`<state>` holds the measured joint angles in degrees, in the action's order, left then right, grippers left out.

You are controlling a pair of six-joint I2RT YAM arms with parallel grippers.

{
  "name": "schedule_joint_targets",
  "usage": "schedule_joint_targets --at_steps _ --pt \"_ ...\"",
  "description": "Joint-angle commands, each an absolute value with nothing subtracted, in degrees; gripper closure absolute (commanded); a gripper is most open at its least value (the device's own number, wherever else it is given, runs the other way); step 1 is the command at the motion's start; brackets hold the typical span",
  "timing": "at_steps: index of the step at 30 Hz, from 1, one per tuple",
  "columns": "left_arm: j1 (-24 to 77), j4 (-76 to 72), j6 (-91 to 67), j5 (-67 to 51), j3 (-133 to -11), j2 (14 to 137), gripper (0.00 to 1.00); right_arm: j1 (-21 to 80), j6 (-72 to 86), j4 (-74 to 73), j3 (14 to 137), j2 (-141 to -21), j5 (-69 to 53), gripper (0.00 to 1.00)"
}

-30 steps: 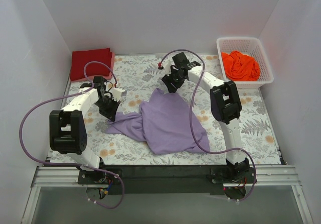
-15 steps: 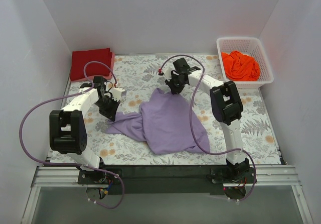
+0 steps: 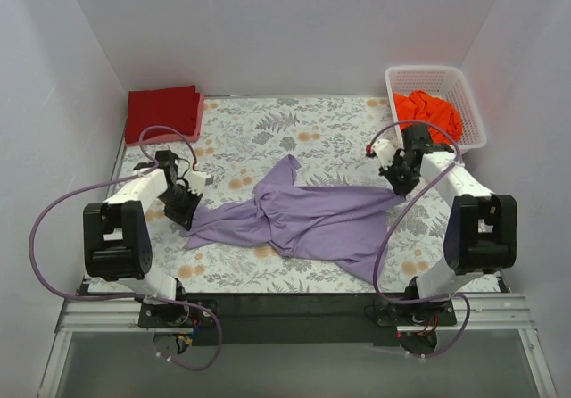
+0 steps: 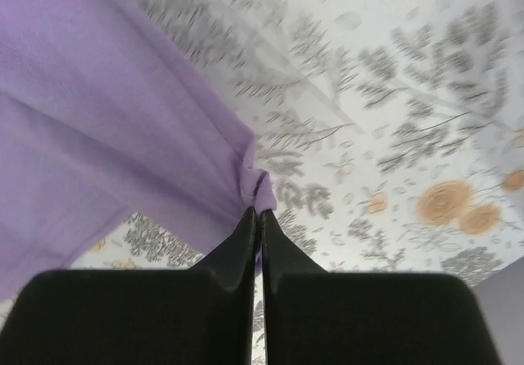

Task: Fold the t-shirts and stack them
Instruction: Flatten the tshirt out

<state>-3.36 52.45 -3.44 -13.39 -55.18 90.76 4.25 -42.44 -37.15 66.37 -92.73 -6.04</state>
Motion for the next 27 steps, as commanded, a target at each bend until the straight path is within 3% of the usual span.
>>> schedule_joint_targets --at_steps 1,4,5,6,8,14,27 --pt "-3.6 52.4 1.1 -6.7 -51.4 85.3 1.0 1.8 -50.6 -42.5 55.7 -88.1 -1.6 0.99" --pt "-3.6 58.0 3.8 -14.9 -54.9 84.9 0.97 -3.6 -51.9 -43.1 53.4 -87.0 -0.7 0.99" --pt "-3.5 60.9 3.7 -22.1 -60.0 84.9 0.86 -4.1 -52.0 -43.3 53.3 -86.4 -1.8 0.99" --pt "-3.1 61.6 1.8 -28.2 -64.6 85.9 0.66 -4.1 -52.0 -43.9 53.2 -85.8 -3.6 0.99" --pt "-0.8 59.2 -2.1 -31.6 -71.7 89.3 0.54 -4.0 -50.8 -44.9 54.3 -86.0 -7.1 0.99" --pt "9.8 47.7 -13.8 -29.2 -77.0 101.5 0.46 -4.0 -50.5 -47.3 56.4 -85.7 -7.8 0.99" --pt "18.5 34.5 -37.3 -33.4 -103.9 126.4 0.45 -5.2 -51.0 -47.5 54.8 -83.3 -6.0 0.99"
